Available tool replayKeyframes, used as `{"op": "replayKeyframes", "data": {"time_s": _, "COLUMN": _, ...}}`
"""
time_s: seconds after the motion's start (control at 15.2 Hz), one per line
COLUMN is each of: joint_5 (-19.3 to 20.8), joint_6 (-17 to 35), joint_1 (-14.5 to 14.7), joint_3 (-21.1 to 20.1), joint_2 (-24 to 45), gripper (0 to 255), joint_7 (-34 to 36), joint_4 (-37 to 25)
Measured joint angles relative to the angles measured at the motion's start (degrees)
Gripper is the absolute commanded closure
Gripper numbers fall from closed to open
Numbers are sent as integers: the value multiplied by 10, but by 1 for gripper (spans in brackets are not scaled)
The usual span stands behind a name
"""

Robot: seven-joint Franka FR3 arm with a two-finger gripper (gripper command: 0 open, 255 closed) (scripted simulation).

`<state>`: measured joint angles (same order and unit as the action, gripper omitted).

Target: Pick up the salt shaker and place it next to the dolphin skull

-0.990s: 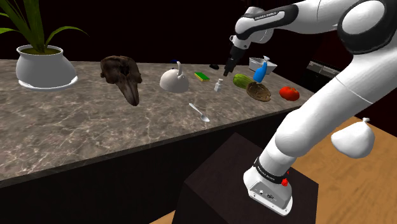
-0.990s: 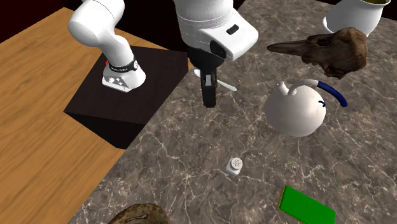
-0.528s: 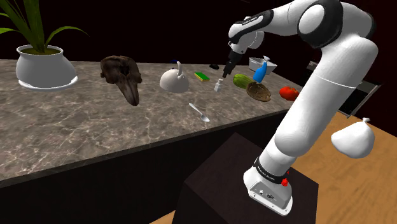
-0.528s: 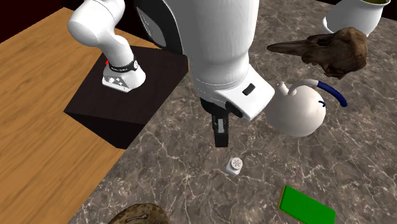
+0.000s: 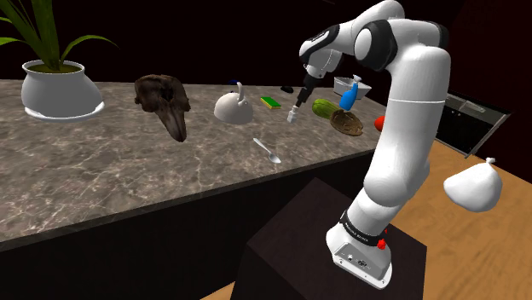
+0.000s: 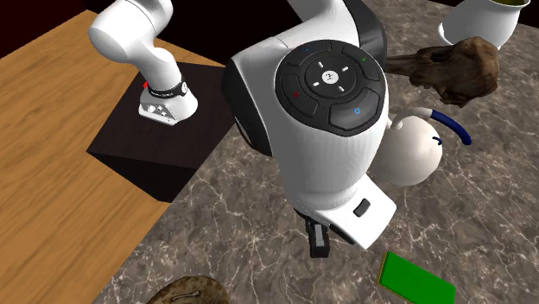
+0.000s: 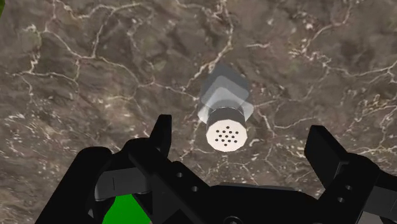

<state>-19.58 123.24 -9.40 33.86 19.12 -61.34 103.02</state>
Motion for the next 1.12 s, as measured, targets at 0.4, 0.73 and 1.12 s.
{"op": "replayKeyframes", "data": {"time_s": 0.4, "joint_5": -27, "joint_6": 28, "joint_1": -13, "joint_3": -12, "joint_2": 35, "gripper": 0, "joint_7": -19, "joint_4": -1}}
{"op": "replayKeyframes", "data": {"time_s": 0.73, "joint_5": -30, "joint_6": 36, "joint_1": -12, "joint_3": -14, "joint_2": 39, "gripper": 0, "joint_7": -21, "joint_4": 4}}
{"op": "replayKeyframes", "data": {"time_s": 1.12, "joint_5": -30, "joint_6": 36, "joint_1": -12, "joint_3": -14, "joint_2": 39, "gripper": 255, "joint_7": -21, "joint_4": 4}}
